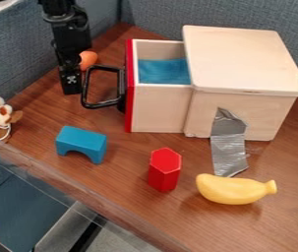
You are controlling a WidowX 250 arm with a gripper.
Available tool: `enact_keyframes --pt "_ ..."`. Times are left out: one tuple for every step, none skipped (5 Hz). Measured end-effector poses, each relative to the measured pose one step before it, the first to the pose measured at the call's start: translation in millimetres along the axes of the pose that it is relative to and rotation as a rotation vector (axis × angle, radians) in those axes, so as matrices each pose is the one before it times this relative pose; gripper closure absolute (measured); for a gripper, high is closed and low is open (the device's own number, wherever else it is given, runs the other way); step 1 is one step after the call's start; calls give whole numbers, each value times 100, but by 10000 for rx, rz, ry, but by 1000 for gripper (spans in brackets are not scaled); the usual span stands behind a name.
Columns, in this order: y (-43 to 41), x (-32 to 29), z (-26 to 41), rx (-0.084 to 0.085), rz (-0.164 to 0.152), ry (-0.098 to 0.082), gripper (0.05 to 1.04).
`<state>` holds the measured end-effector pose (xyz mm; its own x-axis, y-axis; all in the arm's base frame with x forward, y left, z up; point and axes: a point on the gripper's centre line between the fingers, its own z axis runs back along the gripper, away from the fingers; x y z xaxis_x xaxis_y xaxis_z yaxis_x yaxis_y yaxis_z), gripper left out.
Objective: Close the drawer
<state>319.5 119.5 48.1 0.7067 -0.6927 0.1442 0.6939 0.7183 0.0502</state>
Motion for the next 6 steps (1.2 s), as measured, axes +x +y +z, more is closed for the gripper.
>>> enact_keyframes --pt "-95 813 137 10 -111 -84 84" --pt "-110 367 1 -20 9 -79 84" --pt "33 184 -31 7 -17 -8 84" --pt "175 922 -754 -101 5 -128 84" --pt "45 1217 -385 -9 -108 -131 84" --pt "8 617 -182 -5 -23 -31 83"
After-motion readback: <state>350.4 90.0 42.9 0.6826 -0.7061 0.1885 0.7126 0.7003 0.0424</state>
